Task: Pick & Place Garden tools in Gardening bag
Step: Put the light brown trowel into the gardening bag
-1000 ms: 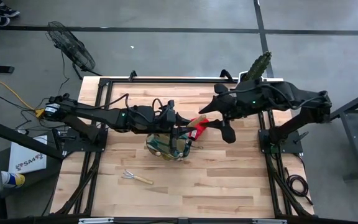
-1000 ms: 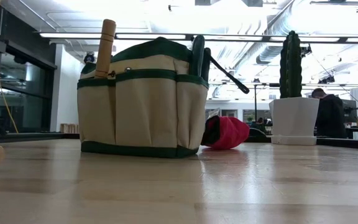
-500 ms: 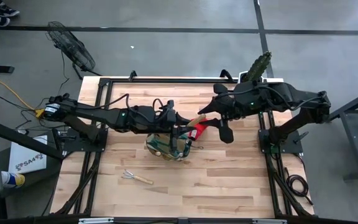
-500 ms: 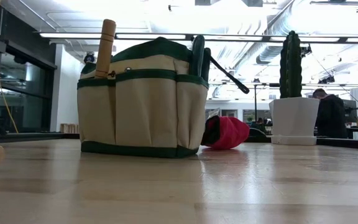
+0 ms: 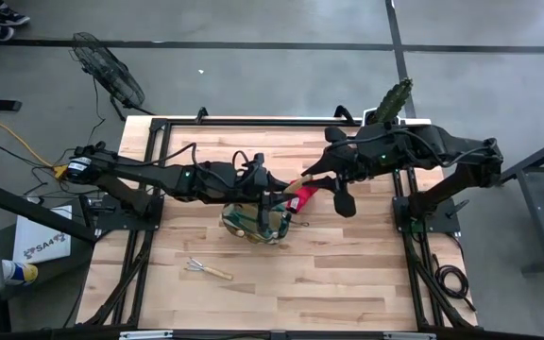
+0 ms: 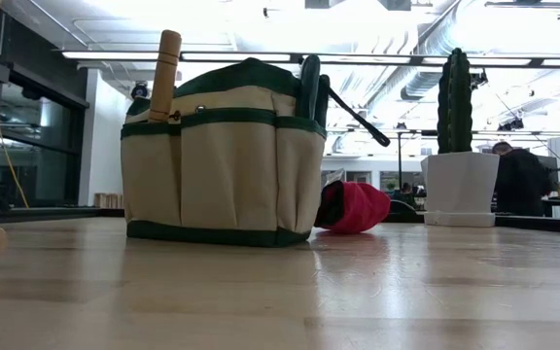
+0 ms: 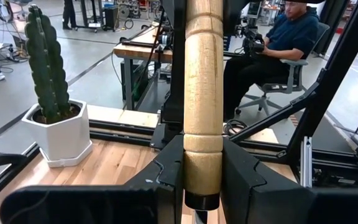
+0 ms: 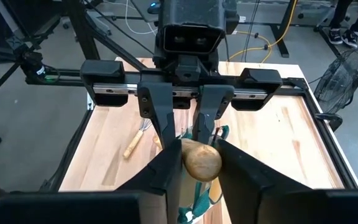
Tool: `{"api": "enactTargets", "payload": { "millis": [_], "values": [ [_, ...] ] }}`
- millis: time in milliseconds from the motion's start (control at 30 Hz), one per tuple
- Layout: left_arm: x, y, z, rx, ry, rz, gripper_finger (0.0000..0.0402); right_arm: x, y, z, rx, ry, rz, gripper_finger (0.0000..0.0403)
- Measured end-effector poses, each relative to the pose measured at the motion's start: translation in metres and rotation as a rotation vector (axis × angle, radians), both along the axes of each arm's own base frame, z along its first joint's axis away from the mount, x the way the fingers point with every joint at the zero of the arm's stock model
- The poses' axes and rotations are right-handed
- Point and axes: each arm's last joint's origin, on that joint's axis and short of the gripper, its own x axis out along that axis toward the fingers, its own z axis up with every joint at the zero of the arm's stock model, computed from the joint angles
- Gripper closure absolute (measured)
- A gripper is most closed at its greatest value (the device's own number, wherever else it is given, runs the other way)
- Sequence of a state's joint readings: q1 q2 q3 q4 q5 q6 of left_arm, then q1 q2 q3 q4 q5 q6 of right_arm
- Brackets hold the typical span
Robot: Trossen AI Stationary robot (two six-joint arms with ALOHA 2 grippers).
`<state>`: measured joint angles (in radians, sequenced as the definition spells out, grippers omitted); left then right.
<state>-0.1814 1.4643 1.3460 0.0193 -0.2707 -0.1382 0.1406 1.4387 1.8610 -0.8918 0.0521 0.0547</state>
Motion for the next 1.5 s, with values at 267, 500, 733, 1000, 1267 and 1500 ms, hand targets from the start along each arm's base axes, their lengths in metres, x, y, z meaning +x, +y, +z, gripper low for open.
{"api": "enactTargets", "payload": {
  "millis": [267, 500, 733, 1000, 1267, 1500],
  "values": [
    [0.0, -0.0002, -0.0006, 0.003, 0.004, -0.003, 0.0342, -0.0011, 0.0004, -0.0017, 0.008, 0.022, 0.014, 0.0339],
    [0.0, -0.0003, -0.0005, 0.001, 0.003, -0.003, 0.0342, -0.0012, 0.0007, -0.0019, 0.022, 0.025, 0.022, 0.0341],
    [0.0, -0.0003, -0.0004, 0.0, 0.002, -0.007, 0.0342, -0.0013, 0.0007, -0.0019, 0.028, 0.027, 0.019, 0.0342],
    [-0.0001, -0.0003, 0.0009, -0.005, -0.009, -0.011, 0.0299, -0.0018, 0.0007, -0.003, 0.026, 0.039, 0.019, 0.0342],
    [-0.0002, -0.0003, 0.0006, -0.003, -0.004, -0.013, 0.029, -0.0016, 0.0008, -0.0027, 0.035, 0.035, 0.015, 0.0342],
    [-0.0043, -0.0002, -0.0004, 0.031, 0.036, -0.019, 0.0291, -0.0029, -0.0024, -0.0056, 0.066, 0.073, -0.022, 0.0342]
  ]
}}
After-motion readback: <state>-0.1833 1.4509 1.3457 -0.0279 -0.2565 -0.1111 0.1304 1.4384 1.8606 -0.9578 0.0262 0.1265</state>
